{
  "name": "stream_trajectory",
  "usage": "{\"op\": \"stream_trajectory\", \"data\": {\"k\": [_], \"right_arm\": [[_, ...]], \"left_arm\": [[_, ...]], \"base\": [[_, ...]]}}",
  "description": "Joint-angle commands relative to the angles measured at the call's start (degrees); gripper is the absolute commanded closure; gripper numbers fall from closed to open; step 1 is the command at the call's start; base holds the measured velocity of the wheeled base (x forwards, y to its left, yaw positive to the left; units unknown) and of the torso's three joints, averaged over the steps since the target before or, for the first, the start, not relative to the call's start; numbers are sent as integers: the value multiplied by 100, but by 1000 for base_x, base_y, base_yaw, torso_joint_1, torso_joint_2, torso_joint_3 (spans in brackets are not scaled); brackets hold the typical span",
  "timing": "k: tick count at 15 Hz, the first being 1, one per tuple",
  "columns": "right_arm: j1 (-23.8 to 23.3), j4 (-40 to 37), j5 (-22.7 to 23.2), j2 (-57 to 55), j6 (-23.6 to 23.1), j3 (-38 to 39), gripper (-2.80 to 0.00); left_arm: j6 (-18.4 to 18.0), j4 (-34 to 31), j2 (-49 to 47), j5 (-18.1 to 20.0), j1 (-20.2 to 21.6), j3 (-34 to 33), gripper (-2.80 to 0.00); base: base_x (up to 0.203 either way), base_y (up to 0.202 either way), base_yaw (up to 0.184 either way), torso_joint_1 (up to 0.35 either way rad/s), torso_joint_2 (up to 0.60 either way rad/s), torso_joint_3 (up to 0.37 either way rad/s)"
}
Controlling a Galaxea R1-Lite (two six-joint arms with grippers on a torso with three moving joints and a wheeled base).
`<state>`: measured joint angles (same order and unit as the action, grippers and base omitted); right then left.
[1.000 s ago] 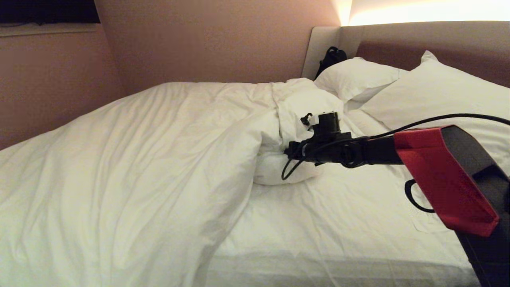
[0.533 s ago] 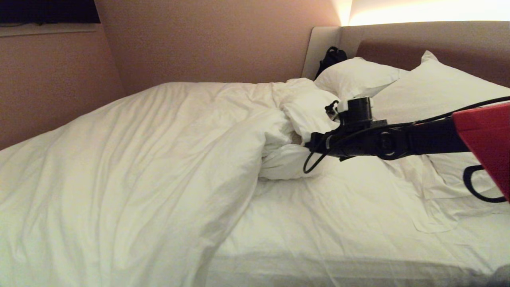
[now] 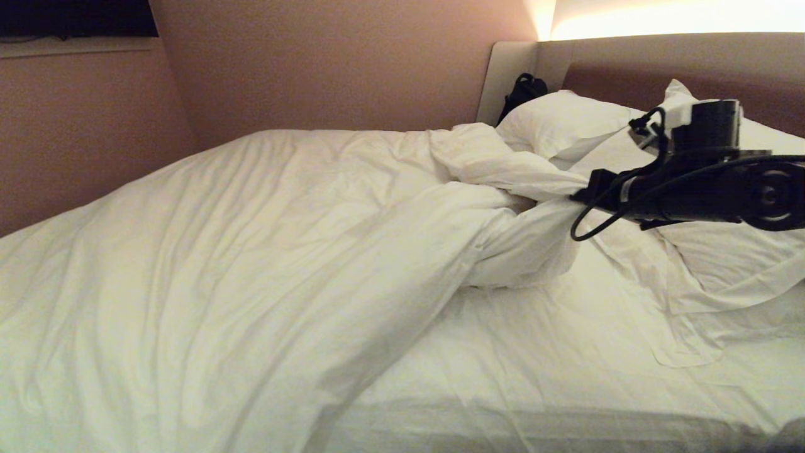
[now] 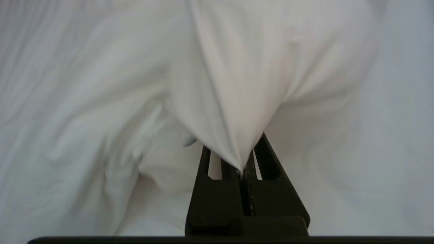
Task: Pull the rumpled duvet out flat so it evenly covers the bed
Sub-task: Flatten the corners of the folded blanket
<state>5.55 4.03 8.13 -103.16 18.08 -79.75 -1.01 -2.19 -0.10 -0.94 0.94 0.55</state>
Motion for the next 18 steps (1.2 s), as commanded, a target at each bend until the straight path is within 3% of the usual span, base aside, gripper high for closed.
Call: {"op": "stream_trajectory", "data": {"k": [1,9,15,18], "right_arm": [[-164,7,11,598,-42,213,0],[-541,-360,6,1734,-102,464,0],[-703,-410,-33,1002,-96,46,0],[-534,-400,-31,871,-125,261,0]], "left_arm": [[4,0,1,-3,3,7,0],[-4,0,1,-3,3,-2,0],[4,0,1,-3,3,-2,0],[4,0,1,-3,3,7,0]], "base": [[0,0,0,0,0,0],[0,0,0,0,0,0],[0,0,0,0,0,0],[0,0,0,0,0,0]]}}
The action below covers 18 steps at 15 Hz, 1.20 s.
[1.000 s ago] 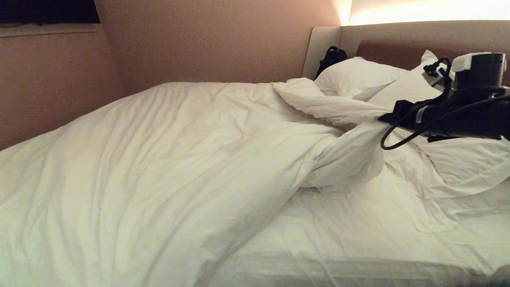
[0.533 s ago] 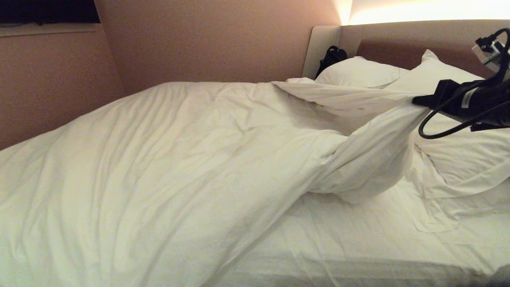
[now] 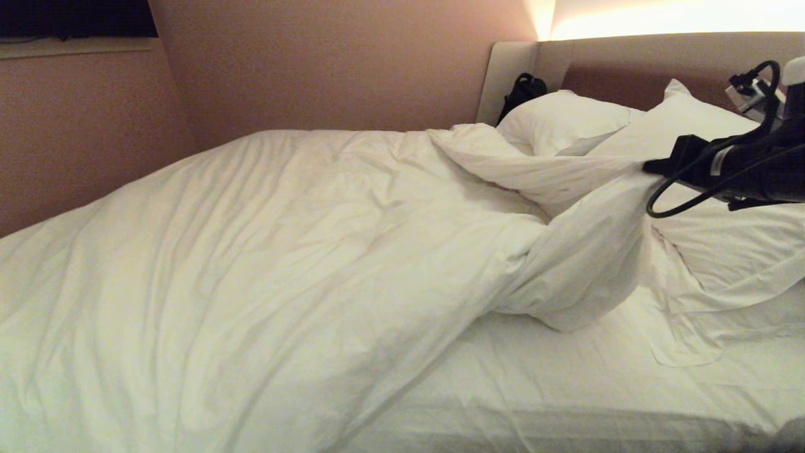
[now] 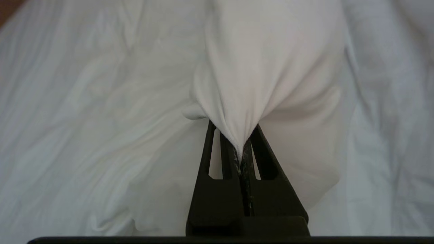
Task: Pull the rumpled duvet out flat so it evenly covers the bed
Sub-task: Flatten the corners of the folded blanket
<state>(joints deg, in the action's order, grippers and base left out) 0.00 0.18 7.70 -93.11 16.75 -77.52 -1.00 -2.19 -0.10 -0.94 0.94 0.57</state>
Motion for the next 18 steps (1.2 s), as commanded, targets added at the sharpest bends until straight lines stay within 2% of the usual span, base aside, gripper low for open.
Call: {"op": "stream_trajectory", "data": {"k": [1,5,6,8,11,16,18], "right_arm": [[308,-3,12,-163,-18,186,0],[1335,33,1,-345,-89,558,0],[1579,35,-3,-432,-91,568,-280],[1782,29,3,-627,-88,577,-280],[1795,0,11,-347,-71,856,-280],[1776,-49,39,1479,-36,1841,-280],[1546,-73,58,2187,144,2411,-280]], "left_arm": [[-6,0,1,-3,3,3,0],[-2,0,1,-3,3,4,0],[3,0,1,-3,3,3,0],[3,0,1,-3,3,-1,0],[-6,0,1,-3,3,-5,0],[2,0,0,-3,3,4,0],[1,0,-5,-3,3,-3,0]], "base": [[0,0,0,0,0,0],[0,0,0,0,0,0],[0,0,0,0,0,0],[0,0,0,0,0,0],[0,0,0,0,0,0],[0,0,0,0,0,0],[0,0,0,0,0,0]]}}
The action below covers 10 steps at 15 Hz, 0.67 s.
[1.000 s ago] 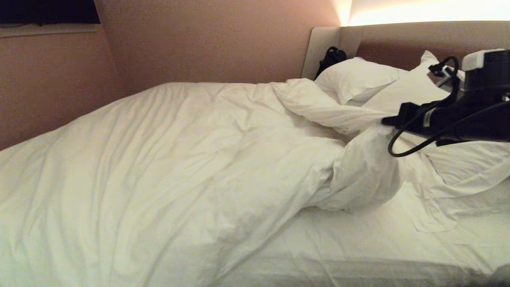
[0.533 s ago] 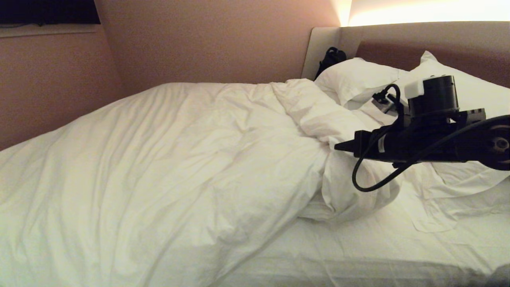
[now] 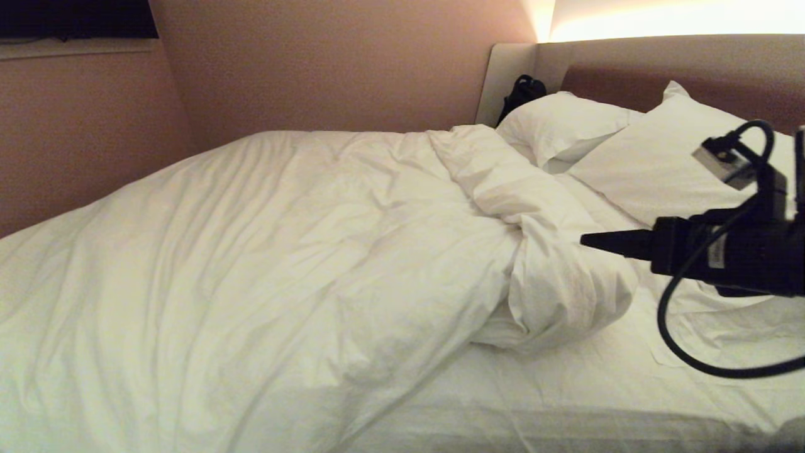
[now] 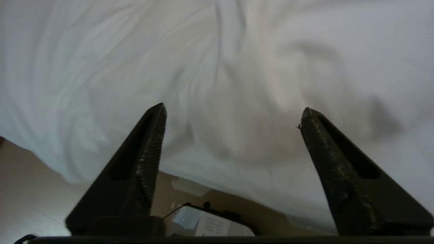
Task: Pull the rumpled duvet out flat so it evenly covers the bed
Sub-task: Flatten the corners of the folded blanket
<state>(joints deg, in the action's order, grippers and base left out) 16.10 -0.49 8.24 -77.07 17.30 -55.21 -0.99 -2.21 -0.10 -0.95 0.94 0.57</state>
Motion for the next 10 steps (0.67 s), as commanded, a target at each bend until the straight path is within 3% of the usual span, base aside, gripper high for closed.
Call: {"op": "stream_trajectory", "data": {"k": [1,2,4,7,10], "right_arm": [[-273,-9,14,836,230,475,-280],[-584,1,66,998,342,739,0],[-1290,17,522,1062,424,1106,0],[-2477,228,1684,353,394,1454,0],[-3092,1006,2234,-719,-79,1800,0]], "left_arm": [[2,1,1,-2,3,-5,0],[2,1,-7,-2,3,-4,0],[1,1,1,-2,3,4,0],[-5,1,-1,-2,3,4,0],[0,1,1,-2,3,3,0]], "base": [[0,0,0,0,0,0],[0,0,0,0,0,0],[0,0,0,0,0,0],[0,0,0,0,0,0],[0,0,0,0,0,0]]}}
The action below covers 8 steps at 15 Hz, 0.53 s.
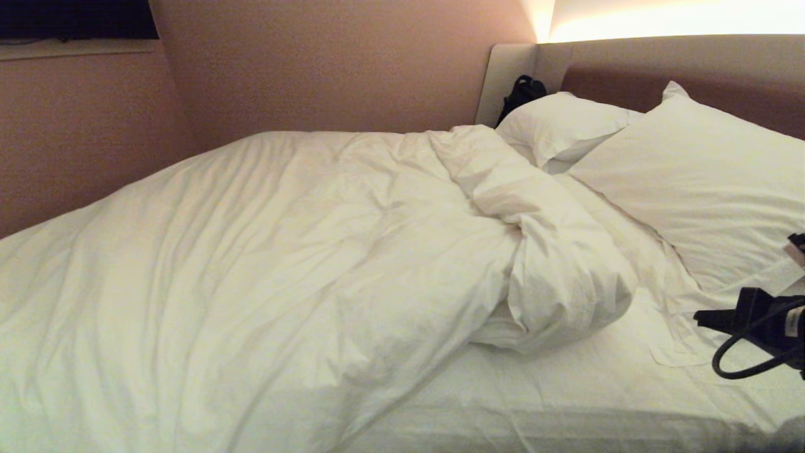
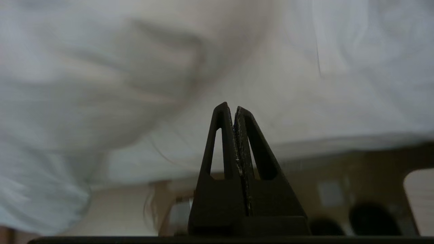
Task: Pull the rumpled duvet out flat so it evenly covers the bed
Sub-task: Flatten the corners of the folded blanket
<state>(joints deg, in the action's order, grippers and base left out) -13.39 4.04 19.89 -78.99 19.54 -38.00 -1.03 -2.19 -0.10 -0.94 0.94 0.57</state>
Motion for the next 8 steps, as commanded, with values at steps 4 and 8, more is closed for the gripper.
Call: {"op": "stream_trajectory", "data": {"k": [4,8], "right_arm": [[-265,1136,1141,-1497,-564,235,0],[-127,1199,822,-2021,-632,49,0]], "left_arm": [[6,0,1,-3,3,4,0],[4,0,-5,-3,3,2,0]], "base": [[0,0,0,0,0,0],[0,0,0,0,0,0]]}}
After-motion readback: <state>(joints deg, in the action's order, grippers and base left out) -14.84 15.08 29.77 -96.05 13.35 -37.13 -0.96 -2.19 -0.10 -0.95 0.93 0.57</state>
